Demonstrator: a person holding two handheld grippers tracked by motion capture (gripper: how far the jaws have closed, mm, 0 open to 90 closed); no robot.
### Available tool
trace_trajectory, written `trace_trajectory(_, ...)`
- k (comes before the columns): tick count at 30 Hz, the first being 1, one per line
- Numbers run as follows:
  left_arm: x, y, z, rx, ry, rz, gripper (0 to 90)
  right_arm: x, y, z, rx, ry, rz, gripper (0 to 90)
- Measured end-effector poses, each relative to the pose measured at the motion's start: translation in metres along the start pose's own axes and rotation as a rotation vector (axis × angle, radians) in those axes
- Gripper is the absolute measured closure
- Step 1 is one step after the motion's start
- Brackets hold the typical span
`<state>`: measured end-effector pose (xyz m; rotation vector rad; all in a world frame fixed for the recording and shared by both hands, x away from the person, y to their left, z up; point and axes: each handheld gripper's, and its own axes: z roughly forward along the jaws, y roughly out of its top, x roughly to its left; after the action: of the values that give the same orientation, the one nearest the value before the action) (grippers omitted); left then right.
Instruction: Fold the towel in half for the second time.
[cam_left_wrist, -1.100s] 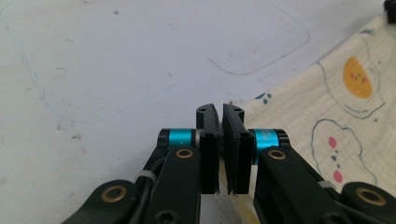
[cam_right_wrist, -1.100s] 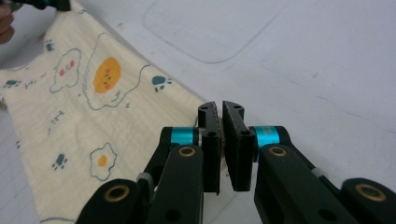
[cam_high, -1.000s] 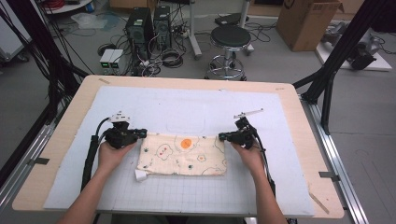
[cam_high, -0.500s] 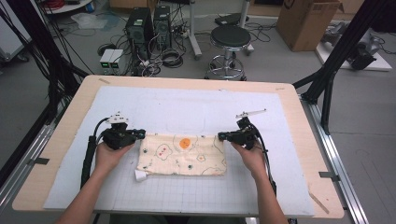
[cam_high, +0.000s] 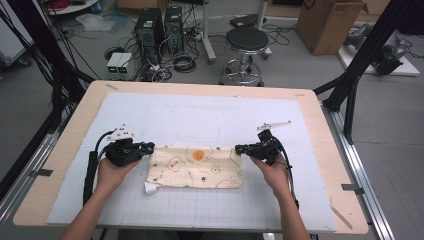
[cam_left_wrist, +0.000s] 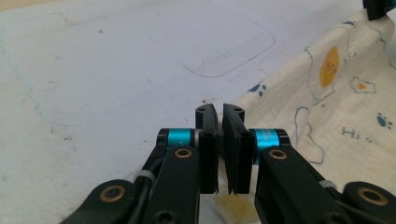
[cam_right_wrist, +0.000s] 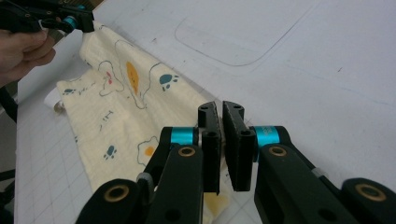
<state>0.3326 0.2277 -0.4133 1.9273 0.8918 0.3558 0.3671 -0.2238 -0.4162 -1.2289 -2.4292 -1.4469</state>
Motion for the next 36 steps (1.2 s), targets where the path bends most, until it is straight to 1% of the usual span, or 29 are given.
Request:
trace_trajectory(1, -0.001, -0.002, -0.001, -0.007, -0.002, -0.003, 84.4, 0.001, -0.001, -0.001, -0.004, 0.005, -0.005, 86.1)
trace_trajectory(3, -0.002, -0.006, -0.003, -0.005, -0.009, 0.001, 84.3, 0.002, -0.002, -0.003, -0.014, 0.015, -0.012, 86.0)
trace_trajectory(5, -0.003, -0.010, -0.005, -0.007, -0.014, 0.003, 84.1, 0.005, -0.004, -0.003, -0.009, 0.026, -0.017, 86.0)
trace_trajectory(6, -0.004, -0.011, -0.006, -0.011, -0.019, 0.002, 83.9, 0.007, -0.005, -0.003, -0.005, 0.022, -0.021, 86.0)
trace_trajectory(9, -0.006, -0.014, -0.008, -0.028, -0.027, 0.014, 83.6, 0.010, -0.008, -0.004, -0.007, 0.029, -0.036, 86.0)
trace_trajectory(13, -0.008, -0.017, -0.011, -0.022, -0.036, 0.029, 83.4, 0.014, -0.012, -0.008, -0.007, 0.046, -0.045, 85.9)
trace_trajectory(14, -0.009, -0.018, -0.012, -0.021, -0.039, 0.031, 83.3, 0.015, -0.014, -0.009, -0.003, 0.049, -0.040, 85.9)
trace_trajectory(17, -0.011, -0.019, -0.015, -0.022, -0.046, 0.040, 83.2, 0.019, -0.018, -0.010, 0.000, 0.054, -0.059, 85.8)
trace_trajectory(20, -0.014, -0.020, -0.018, -0.025, -0.054, 0.054, 82.7, 0.023, -0.022, -0.011, 0.004, 0.058, -0.060, 85.8)
trace_trajectory(21, -0.015, -0.021, -0.019, -0.027, -0.056, 0.058, 82.4, 0.024, -0.024, -0.012, 0.005, 0.062, -0.067, 85.7)
trace_trajectory(23, -0.018, -0.023, -0.021, -0.022, -0.063, 0.066, 82.0, 0.025, -0.028, -0.012, 0.005, 0.062, -0.076, 85.7)
trace_trajectory(25, -0.019, -0.024, -0.022, -0.014, -0.070, 0.076, 81.3, 0.027, -0.030, -0.013, 0.014, 0.067, -0.068, 85.7)
trace_trajectory(27, -0.020, -0.026, -0.024, -0.006, -0.079, 0.079, 81.3, 0.029, -0.031, -0.014, 0.004, 0.066, -0.087, 85.6)
trace_trajectory(28, -0.021, -0.027, -0.024, -0.007, -0.082, 0.081, 81.4, 0.030, -0.032, -0.015, 0.008, 0.068, -0.081, 85.6)
trace_trajectory(30, -0.022, -0.028, -0.026, -0.005, -0.092, 0.080, 81.4, 0.032, -0.034, -0.016, 0.015, 0.069, -0.089, 85.6)
trace_trajectory(33, -0.026, -0.030, -0.028, -0.001, -0.103, 0.091, 81.6, 0.035, -0.039, -0.016, 0.019, 0.069, -0.095, 85.6)
trace_trajectory(34, -0.027, -0.031, -0.029, 0.004, -0.107, 0.101, 81.6, 0.035, -0.040, -0.017, 0.020, 0.068, -0.097, 85.6)
trace_trajectory(36, -0.028, -0.033, -0.030, 0.008, -0.118, 0.100, 81.6, 0.036, -0.043, -0.018, 0.019, 0.076, -0.094, 85.5)
